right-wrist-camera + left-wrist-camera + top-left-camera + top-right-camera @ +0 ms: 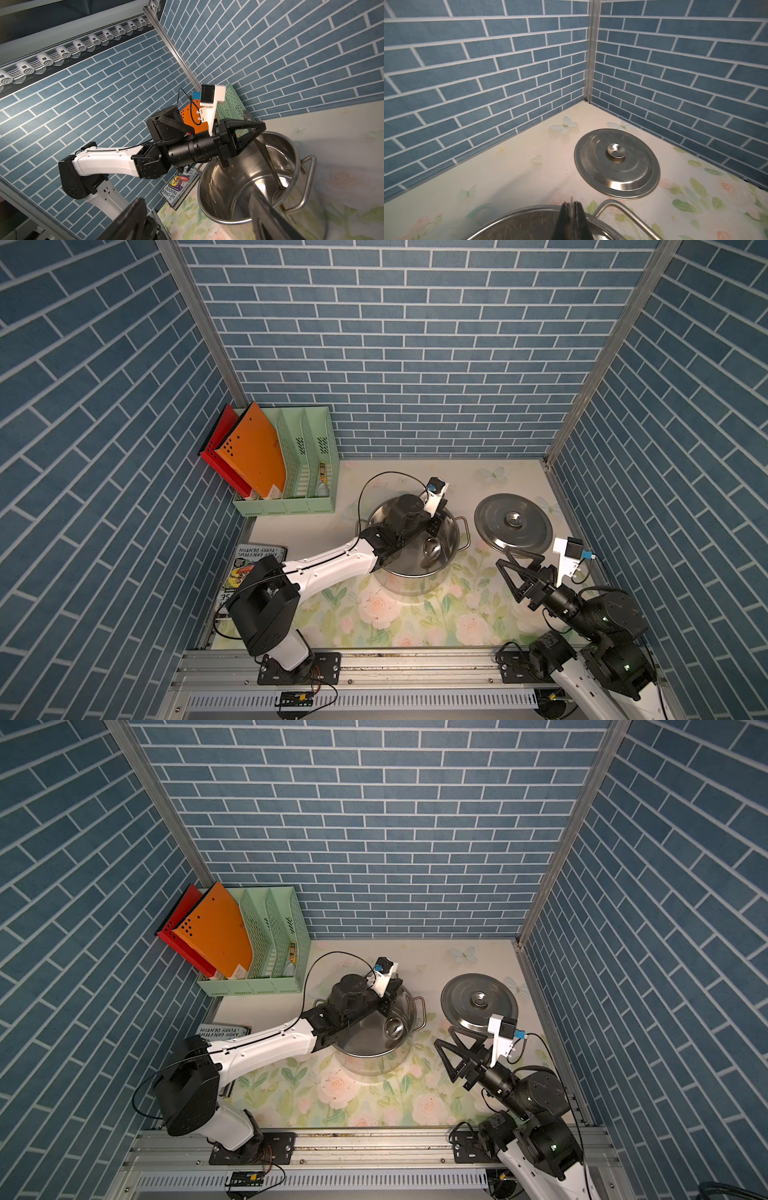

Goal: Stir the soup with a spoon
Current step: Stir the soup in the pan with a stick.

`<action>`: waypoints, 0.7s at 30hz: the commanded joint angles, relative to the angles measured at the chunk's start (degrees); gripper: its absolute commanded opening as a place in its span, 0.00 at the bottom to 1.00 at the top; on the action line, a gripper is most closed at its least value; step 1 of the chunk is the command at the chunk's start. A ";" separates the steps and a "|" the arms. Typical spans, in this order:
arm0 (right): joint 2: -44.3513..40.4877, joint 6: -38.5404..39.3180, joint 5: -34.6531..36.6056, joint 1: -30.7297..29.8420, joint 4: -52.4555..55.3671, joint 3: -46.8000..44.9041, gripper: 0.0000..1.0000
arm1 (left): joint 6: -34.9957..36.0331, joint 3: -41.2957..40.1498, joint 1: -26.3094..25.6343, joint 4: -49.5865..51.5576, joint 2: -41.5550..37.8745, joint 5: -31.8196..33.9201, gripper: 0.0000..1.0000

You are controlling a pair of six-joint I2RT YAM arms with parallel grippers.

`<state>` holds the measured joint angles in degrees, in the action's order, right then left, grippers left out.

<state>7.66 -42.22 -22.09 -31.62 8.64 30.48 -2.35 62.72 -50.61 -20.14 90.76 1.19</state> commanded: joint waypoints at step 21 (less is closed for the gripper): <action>0.81 -0.94 -0.49 -0.28 -3.83 -0.77 0.82 | -1.67 -21.94 -6.00 14.81 -27.29 17.32 0.00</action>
<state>8.03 -42.22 -22.15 -31.62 7.53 30.22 -3.27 42.11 -58.08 -10.87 65.54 11.68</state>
